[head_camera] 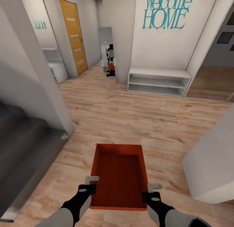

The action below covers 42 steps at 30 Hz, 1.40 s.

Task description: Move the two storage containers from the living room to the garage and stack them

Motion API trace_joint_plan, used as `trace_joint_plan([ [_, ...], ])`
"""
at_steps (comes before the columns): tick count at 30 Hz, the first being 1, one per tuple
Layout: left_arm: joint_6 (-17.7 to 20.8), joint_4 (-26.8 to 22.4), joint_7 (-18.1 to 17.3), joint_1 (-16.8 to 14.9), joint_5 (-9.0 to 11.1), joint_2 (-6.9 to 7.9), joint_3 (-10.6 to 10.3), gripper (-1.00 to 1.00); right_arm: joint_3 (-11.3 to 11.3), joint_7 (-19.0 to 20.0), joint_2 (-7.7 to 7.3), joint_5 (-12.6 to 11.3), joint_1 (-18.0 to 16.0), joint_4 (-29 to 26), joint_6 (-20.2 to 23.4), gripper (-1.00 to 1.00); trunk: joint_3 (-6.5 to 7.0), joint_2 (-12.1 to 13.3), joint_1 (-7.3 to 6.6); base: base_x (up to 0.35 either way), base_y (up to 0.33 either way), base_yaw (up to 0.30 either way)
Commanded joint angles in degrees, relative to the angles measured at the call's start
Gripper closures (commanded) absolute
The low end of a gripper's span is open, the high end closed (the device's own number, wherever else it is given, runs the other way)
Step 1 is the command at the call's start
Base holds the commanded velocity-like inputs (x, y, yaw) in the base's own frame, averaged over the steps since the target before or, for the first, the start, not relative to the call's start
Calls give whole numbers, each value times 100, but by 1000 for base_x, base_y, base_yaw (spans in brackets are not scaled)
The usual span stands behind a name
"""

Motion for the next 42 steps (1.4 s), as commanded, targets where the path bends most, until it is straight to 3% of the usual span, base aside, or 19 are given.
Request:
trace_joint_plan([
  [1, 40, 9, 39, 4, -23, 32, 19, 100, -59, -478, -33, -8, -7, -2, -316, 100, -6, -4, 4, 324, 0, 0],
  [42, 40, 9, 39, 4, -23, 32, 17, 100, -59, -477, -33, -7, -7, -2, -315, 100, -6, -4, 4, 324, 0, 0],
])
